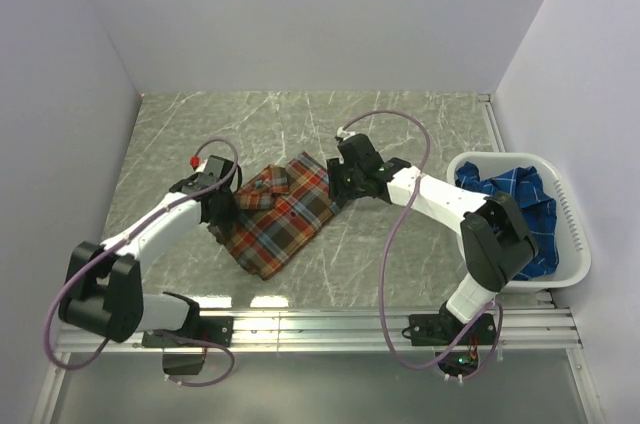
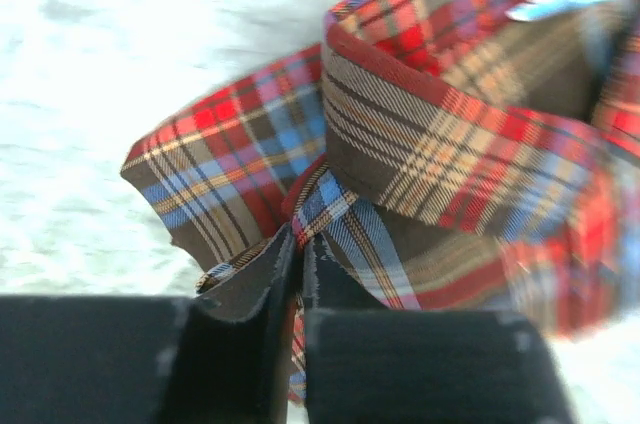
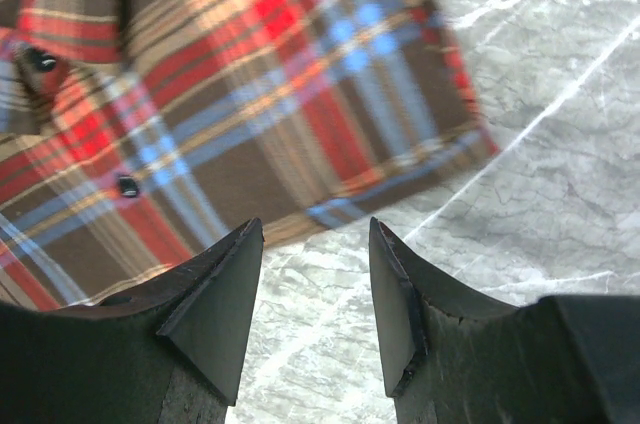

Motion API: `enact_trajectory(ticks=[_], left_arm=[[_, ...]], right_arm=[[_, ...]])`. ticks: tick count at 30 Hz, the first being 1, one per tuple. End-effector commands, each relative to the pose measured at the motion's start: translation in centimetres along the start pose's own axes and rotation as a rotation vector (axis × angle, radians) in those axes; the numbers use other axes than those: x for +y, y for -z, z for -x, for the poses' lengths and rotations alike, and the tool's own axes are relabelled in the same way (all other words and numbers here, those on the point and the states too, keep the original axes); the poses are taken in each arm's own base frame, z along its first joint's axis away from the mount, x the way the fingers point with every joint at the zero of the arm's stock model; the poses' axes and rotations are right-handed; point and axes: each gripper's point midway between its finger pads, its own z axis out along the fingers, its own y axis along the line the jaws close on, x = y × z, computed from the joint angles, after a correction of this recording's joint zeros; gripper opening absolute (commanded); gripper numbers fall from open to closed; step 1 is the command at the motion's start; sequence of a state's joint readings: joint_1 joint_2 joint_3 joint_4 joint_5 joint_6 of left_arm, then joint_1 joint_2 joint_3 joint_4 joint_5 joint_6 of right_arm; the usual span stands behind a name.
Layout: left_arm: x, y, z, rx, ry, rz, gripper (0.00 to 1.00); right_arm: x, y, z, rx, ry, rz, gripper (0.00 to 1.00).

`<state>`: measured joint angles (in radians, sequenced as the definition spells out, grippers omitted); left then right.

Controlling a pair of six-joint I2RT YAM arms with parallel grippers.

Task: Fold and stack the long sleeve shirts
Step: Fold the shirt, then neatly place the folded shirt to the corner

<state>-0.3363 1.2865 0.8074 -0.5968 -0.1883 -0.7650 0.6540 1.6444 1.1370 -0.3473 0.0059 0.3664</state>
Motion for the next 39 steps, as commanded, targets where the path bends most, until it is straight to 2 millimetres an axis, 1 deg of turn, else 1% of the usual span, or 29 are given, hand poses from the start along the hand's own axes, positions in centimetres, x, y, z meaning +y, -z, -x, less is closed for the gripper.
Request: enact_trajectory(ticks=[1, 3, 4, 5, 6, 7, 8, 10, 11, 13, 14, 16, 17, 18, 19, 21, 22, 26, 28, 29, 30, 31, 32, 33, 34, 35, 36, 38, 39], left_arm=[[3.7, -1.4, 0.5, -0.009, -0.016, 0.183, 0.12], [3.8, -1.7, 1.9, -0.033, -0.009, 0.209, 0.17], [4.4, -1.7, 3.1, -0.071, -0.002, 0.245, 0.23], [4.0, -1.4, 4.8, -0.108, -0.005, 0.245, 0.32], [4.1, -1.5, 5.5, -0.118, -0.009, 0.266, 0.40], [4.2, -1.3, 6.6, -0.144, -0.009, 0.286, 0.54], [3.8, -0.6, 8.5, -0.193, -0.011, 0.296, 0.63], [2.6, -0.1, 9.6, -0.213, -0.013, 0.262, 0.77], [1.3, 0.4, 10.1, -0.220, -0.013, 0.209, 0.80], [-0.6, 1.6, 10.3, -0.239, -0.019, 0.146, 0.86], [-1.5, 2.1, 10.3, -0.243, -0.006, 0.115, 0.87], [-3.2, 2.8, 9.3, -0.224, -0.002, 0.044, 0.86], [-3.6, 2.6, 8.4, -0.199, 0.020, 0.016, 0.85], [-4.4, 2.9, 7.4, -0.170, 0.032, -0.038, 0.84], [-4.1, 2.1, 6.2, -0.148, 0.044, -0.046, 0.83], [-3.9, 1.6, 4.9, -0.125, 0.086, -0.072, 0.82], [-3.3, 0.6, 3.8, -0.110, 0.094, -0.062, 0.83], [-2.0, -1.6, 1.6, -0.059, 0.132, -0.039, 0.83], [-1.0, -2.8, 0.8, -0.029, 0.150, -0.020, 0.82], [-0.9, -3.1, 0.9, -0.029, 0.158, -0.024, 0.82], [-0.3, -3.8, 0.8, -0.014, 0.173, -0.005, 0.82], [0.1, -4.2, 0.7, -0.004, 0.182, 0.005, 0.81], [0.4, -4.7, 0.6, 0.011, 0.185, 0.018, 0.81], [0.8, -5.0, 0.9, 0.013, 0.197, 0.028, 0.81], [0.7, -5.1, 1.2, 0.012, 0.198, 0.027, 0.81], [0.8, -5.3, 1.3, 0.015, 0.201, 0.034, 0.81], [0.6, -5.3, 1.7, 0.010, 0.203, 0.030, 0.81], [0.4, -5.4, 2.0, 0.011, 0.200, 0.031, 0.81], [0.4, -5.5, 2.1, 0.008, 0.200, 0.033, 0.81]], right_arm=[[-1.2, 0.0, 1.5, -0.045, -0.063, -0.012, 0.54], [-1.6, -0.1, 1.8, -0.039, -0.104, 0.003, 0.54], [-1.7, -0.1, 2.2, -0.045, -0.123, 0.016, 0.54], [-2.6, -0.2, 2.4, -0.045, -0.163, 0.018, 0.54], [-2.5, -0.2, 2.5, -0.036, -0.185, 0.053, 0.54], [-2.6, -0.3, 2.9, -0.045, -0.209, 0.074, 0.55], [-3.4, -0.5, 2.9, -0.039, -0.263, 0.085, 0.56], [-2.7, -0.7, 2.8, -0.022, -0.312, 0.174, 0.57], [-3.0, -0.9, 3.0, -0.019, -0.357, 0.193, 0.58], [-2.5, -1.4, 2.7, 0.000, -0.388, 0.247, 0.61], [-2.5, -1.6, 2.6, 0.008, -0.410, 0.253, 0.61], [-2.5, -2.6, 1.9, 0.037, -0.437, 0.269, 0.65], [-2.2, -2.8, 1.8, 0.049, -0.455, 0.281, 0.65], [-2.3, -3.5, 1.1, 0.070, -0.469, 0.282, 0.66], [-2.0, -3.7, 1.1, 0.073, -0.473, 0.301, 0.66], [-2.1, -4.6, 0.4, 0.095, -0.496, 0.300, 0.66], [-2.2, -4.9, 0.4, 0.093, -0.499, 0.290, 0.66], [-2.2, -6.2, -1.0, 0.144, -0.508, 0.299, 0.65], [-1.9, -6.3, -1.3, 0.148, -0.497, 0.318, 0.57], [-1.6, -6.2, -1.2, 0.147, -0.482, 0.325, 0.52], [-1.5, -6.1, -1.0, 0.136, -0.468, 0.328, 0.44], [-1.4, -5.8, -0.7, 0.127, -0.442, 0.329, 0.39], [-0.8, -5.1, 0.1, 0.108, -0.416, 0.342, 0.34], [-0.7, -4.7, 0.4, 0.092, -0.398, 0.335, 0.25], [-0.5, -4.2, 0.7, 0.083, -0.365, 0.326, 0.18], [0.3, -3.1, 1.5, 0.053, -0.327, 0.324, 0.12], [-0.2, -2.7, 1.8, 0.033, -0.303, 0.264, 0.04], [-0.2, -1.2, 2.8, -0.027, -0.230, 0.209, 0.02], [0.3, -0.9, 2.7, -0.037, -0.199, 0.183, 0.02]])
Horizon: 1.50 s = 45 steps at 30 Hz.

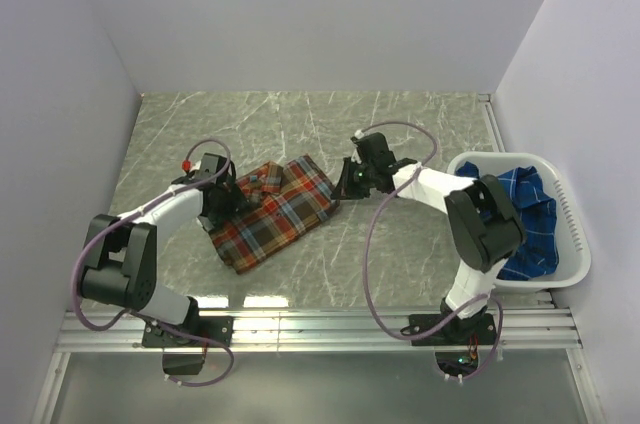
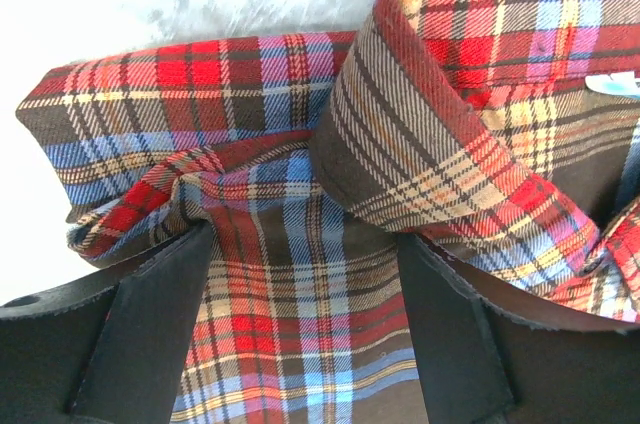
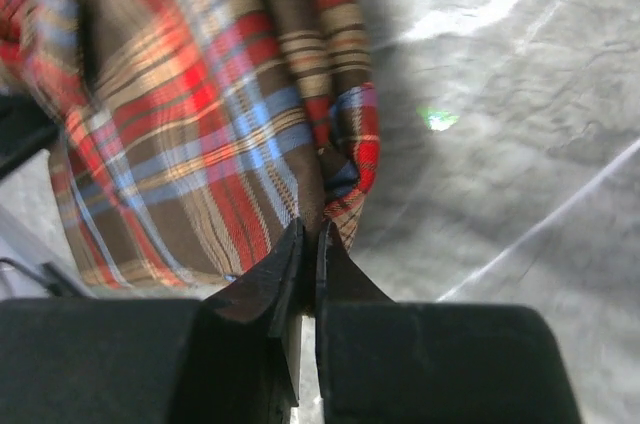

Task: Fold and stack the long sleeve shirts
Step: Neatly place the folded shirt to the corner

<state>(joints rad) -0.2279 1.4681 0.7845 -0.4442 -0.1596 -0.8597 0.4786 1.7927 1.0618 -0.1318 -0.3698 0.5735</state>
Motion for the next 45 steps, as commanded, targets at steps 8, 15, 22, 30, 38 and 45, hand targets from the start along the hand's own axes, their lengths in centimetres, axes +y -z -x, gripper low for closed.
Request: enact_trajectory(ticks=[8, 15, 22, 30, 38, 45], left_arm=[[-3.6, -2.0, 5.2, -0.068, -0.026, -0.001, 0.81], [-8.2, -2.9, 14.4, -0.215, -0.143, -0.071, 0.85], [-10.6, 4.4, 17.6, -0.343, -0.042, -0.243, 0.99], [-7.9, 6.3, 6.3, -0.162, 0.173, -0.337, 0.99], [-8.0, 6.1, -0.7, -0.063, 0.377, -0.426, 0.99], [-9.6, 5.7, -2.4, -0.074, 0.536, -0.488, 0.99]], right_arm=[[-0.6, 4.9, 1.1, -0.179, 0.200, -0.296, 0.53], [-0.1, 7.4, -0.1, -0.204, 0.183, -0.247, 0.63], [2.3, 12.0, 1.8, -0.360, 0.165, -0.138, 0.65], [3.8, 15.5, 2.5, -0.461, 0.159, -0.012, 0.94], [4.4, 15.3, 1.2, -0.434, 0.166, 0.066, 0.94], [4.2, 14.5, 0.2, -0.411, 0.147, 0.097, 0.93]])
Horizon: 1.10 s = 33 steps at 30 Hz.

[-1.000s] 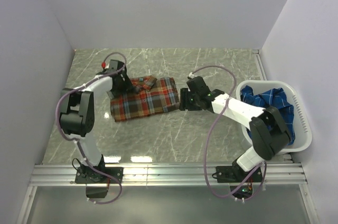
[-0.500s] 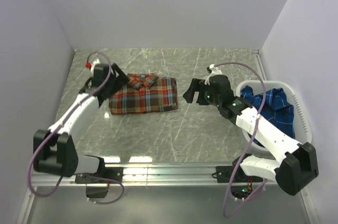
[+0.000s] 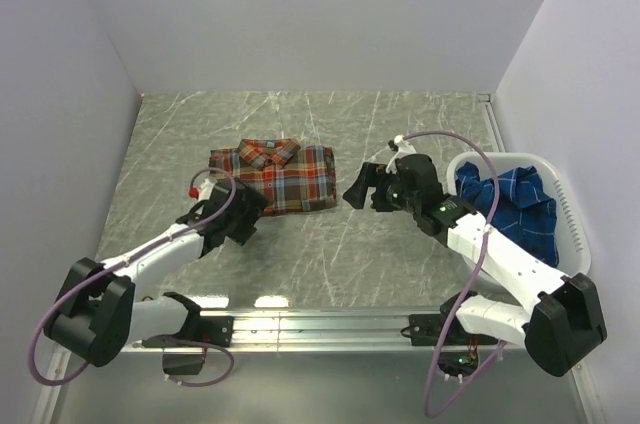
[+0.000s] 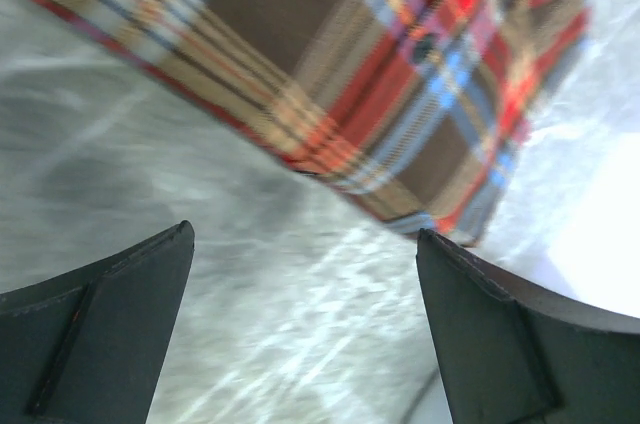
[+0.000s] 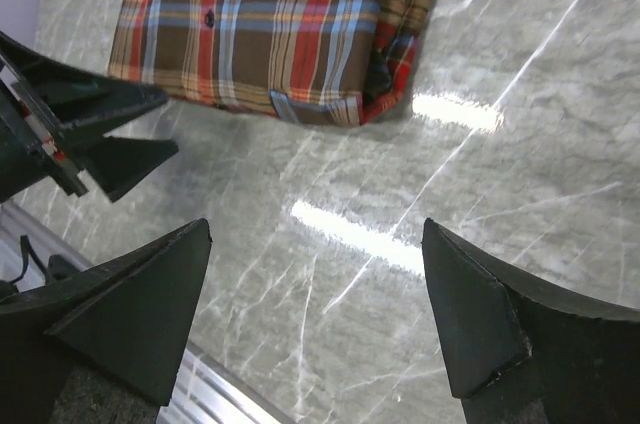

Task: Fold and stack the long sleeve shirts
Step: Neatly place the folded shirt to the corner

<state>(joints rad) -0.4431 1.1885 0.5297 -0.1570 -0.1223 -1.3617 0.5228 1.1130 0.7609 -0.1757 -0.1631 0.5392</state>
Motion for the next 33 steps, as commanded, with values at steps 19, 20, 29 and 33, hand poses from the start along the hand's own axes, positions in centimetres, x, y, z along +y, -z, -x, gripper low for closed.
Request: enact_trajectory(ticks=[19, 20, 29, 33], left_arm=[[-2.6, -7.4, 1.7, -0.232, 0.157, 0.071, 0.42], [-2.3, -7.5, 2.3, -0.242, 0.161, 0.097, 0.35], [-2.6, -9.9, 11.1, -0.289, 0.229, 0.149, 0.13], [-2.6, -10.6, 16.2, -0.316, 0.237, 0.168, 0.13]], right_arm=[[-0.2, 1.3, 1.4, -0.083, 0.034, -0.008, 0.90], [-0.2, 1.4, 1.6, -0.087, 0.037, -0.008, 0.90], [-1.2, 1.8, 1.8, -0.089, 0.079, -0.059, 0.89], [-1.5, 2.0, 2.1, -0.096, 0.090, -0.082, 0.89]])
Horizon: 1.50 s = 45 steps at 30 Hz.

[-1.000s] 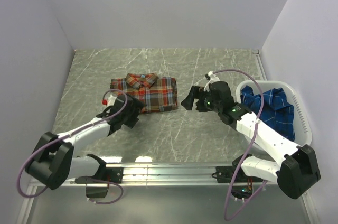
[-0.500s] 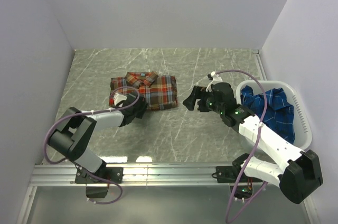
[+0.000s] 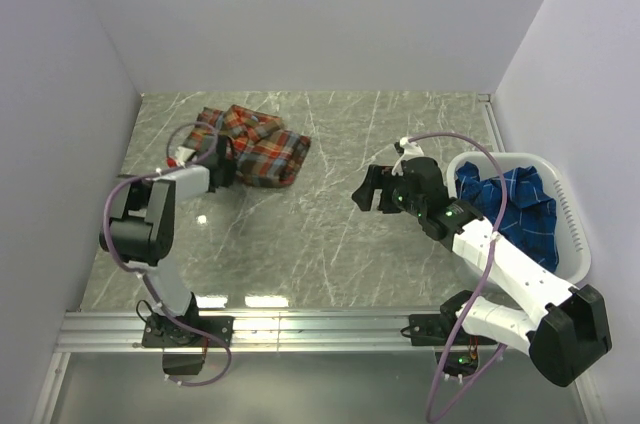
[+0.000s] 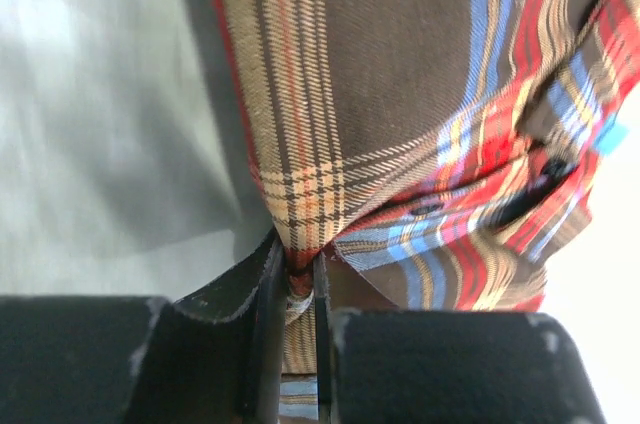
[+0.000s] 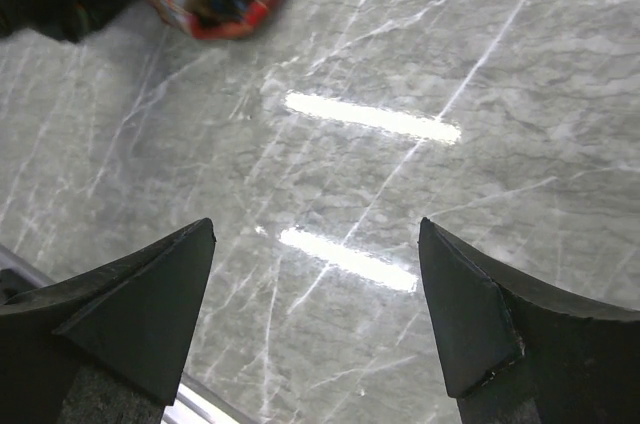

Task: Fold and stack the long sleeve shirts
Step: Neatly place the folded shirt to the corner

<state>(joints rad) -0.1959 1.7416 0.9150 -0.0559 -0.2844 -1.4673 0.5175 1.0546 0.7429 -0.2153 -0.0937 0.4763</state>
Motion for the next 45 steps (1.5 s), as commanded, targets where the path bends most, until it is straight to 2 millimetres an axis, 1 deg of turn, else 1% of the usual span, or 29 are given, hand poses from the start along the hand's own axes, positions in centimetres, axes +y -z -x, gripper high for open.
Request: enact_trajectory(ticks=[1, 2, 3, 4, 6, 7, 13, 14, 16, 20, 21, 22, 24, 27, 29, 30, 31, 33, 34, 36, 37, 38, 39, 40, 41, 42, 43, 44, 45], left_arm=[[-0.4, -1.9, 4.4, -0.026, -0.019, 0.045, 0.13], [-1.2, -2.1, 5.3, -0.019, -0.010, 0.038, 0.12], [-1.0, -2.5, 6.0, -0.019, 0.003, 0.047, 0.11], [-0.5, -3.2, 8.0, -0.036, 0.044, 0.056, 0.11], [0.0, -3.9, 9.2, -0.031, 0.064, 0.049, 0.06], [0.7, -4.3, 10.9, -0.048, 0.090, 0.061, 0.05], [1.9, -4.6, 15.6, -0.122, 0.212, 0.060, 0.02], [1.9, -4.6, 16.0, -0.129, 0.257, 0.052, 0.02], [0.3, -4.6, 17.3, -0.158, 0.281, -0.013, 0.02], [-1.2, -5.6, 18.3, -0.175, 0.381, -0.034, 0.02], [-1.3, -6.3, 18.1, -0.168, 0.399, -0.044, 0.03], [-2.9, -6.6, 18.4, -0.161, 0.415, -0.083, 0.03], [-3.9, -7.4, 18.1, -0.135, 0.436, -0.091, 0.06], [-5.6, -8.4, 18.0, -0.139, 0.393, -0.093, 0.13], [-6.5, -8.4, 17.6, -0.132, 0.367, -0.100, 0.23], [-7.0, -8.0, 17.5, -0.132, 0.363, -0.114, 0.28], [-6.5, -7.8, 17.2, -0.129, 0.360, -0.107, 0.38], [-7.0, -6.7, 17.3, -0.134, 0.349, -0.141, 0.49], [-5.9, -6.6, 16.8, -0.128, 0.339, -0.126, 0.63], [-5.9, -5.3, 16.6, -0.121, 0.312, -0.134, 0.77], [-5.1, -5.0, 16.3, -0.115, 0.295, -0.121, 0.88], [-4.9, -4.5, 16.1, -0.113, 0.256, -0.119, 0.93], [-5.5, -3.0, 16.3, -0.117, 0.233, -0.140, 0.96], [-5.1, -2.4, 15.8, -0.106, 0.201, -0.141, 0.99], [-5.0, -1.6, 15.7, -0.111, 0.137, -0.147, 0.99], [-6.0, 0.6, 16.2, -0.126, 0.103, -0.186, 0.99], [-5.6, 1.4, 15.8, -0.119, 0.057, -0.172, 0.99], [-5.4, 2.4, 15.8, -0.117, -0.028, -0.169, 0.99], [-6.4, 4.9, 16.4, -0.135, -0.062, -0.205, 0.99]], right_arm=[[-0.3, 0.9, 1.9, -0.061, 0.029, -0.027, 0.89], [-0.4, 0.9, 1.9, -0.061, 0.029, -0.030, 0.89], [-0.3, 0.9, 1.9, -0.063, 0.031, -0.031, 0.89], [-0.4, 0.9, 2.1, -0.067, 0.032, -0.034, 0.89], [-0.7, 0.8, 2.1, -0.065, 0.032, -0.047, 0.89], [-0.7, 0.8, 2.1, -0.066, 0.033, -0.052, 0.89], [-1.2, 0.5, 2.1, -0.055, 0.044, -0.075, 0.89], [-1.2, 0.5, 2.1, -0.053, 0.045, -0.076, 0.89], [-1.3, 0.4, 2.2, -0.050, 0.042, -0.082, 0.89], [-1.4, 0.5, 2.2, -0.050, 0.049, -0.091, 0.88], [-1.6, 0.5, 2.2, -0.048, 0.050, -0.097, 0.88], [-1.6, 0.5, 2.3, -0.050, 0.053, -0.097, 0.88], [-1.6, 0.6, 2.2, -0.044, 0.057, -0.099, 0.88], [-2.0, 0.9, 2.6, -0.059, 0.060, -0.122, 0.88], [-2.2, 1.0, 2.7, -0.066, 0.059, -0.130, 0.88], [-2.1, 1.0, 2.7, -0.069, 0.060, -0.127, 0.88], [-2.1, 1.0, 2.6, -0.067, 0.060, -0.125, 0.88], [-1.8, 1.0, 2.9, -0.072, 0.057, -0.114, 0.88], [-1.7, 1.0, 2.9, -0.074, 0.055, -0.111, 0.88], [-1.6, 1.1, 3.1, -0.078, 0.053, -0.107, 0.88], [-1.5, 1.2, 3.2, -0.080, 0.052, -0.106, 0.88], [-1.4, 1.5, 3.4, -0.090, 0.050, -0.104, 0.88], [-1.6, 1.7, 3.6, -0.100, 0.046, -0.116, 0.88], [-1.6, 2.0, 4.0, -0.112, 0.044, -0.123, 0.89], [-1.8, 2.5, 4.2, -0.126, 0.040, -0.135, 0.89], [-2.1, 2.8, 4.5, -0.141, 0.033, -0.159, 0.91], [-2.5, 3.3, 5.5, -0.178, 0.029, -0.199, 0.91], [-3.0, 3.9, 5.7, -0.189, 0.021, -0.229, 0.92], [-3.1, 4.5, 6.6, -0.214, 0.015, -0.249, 0.93]])
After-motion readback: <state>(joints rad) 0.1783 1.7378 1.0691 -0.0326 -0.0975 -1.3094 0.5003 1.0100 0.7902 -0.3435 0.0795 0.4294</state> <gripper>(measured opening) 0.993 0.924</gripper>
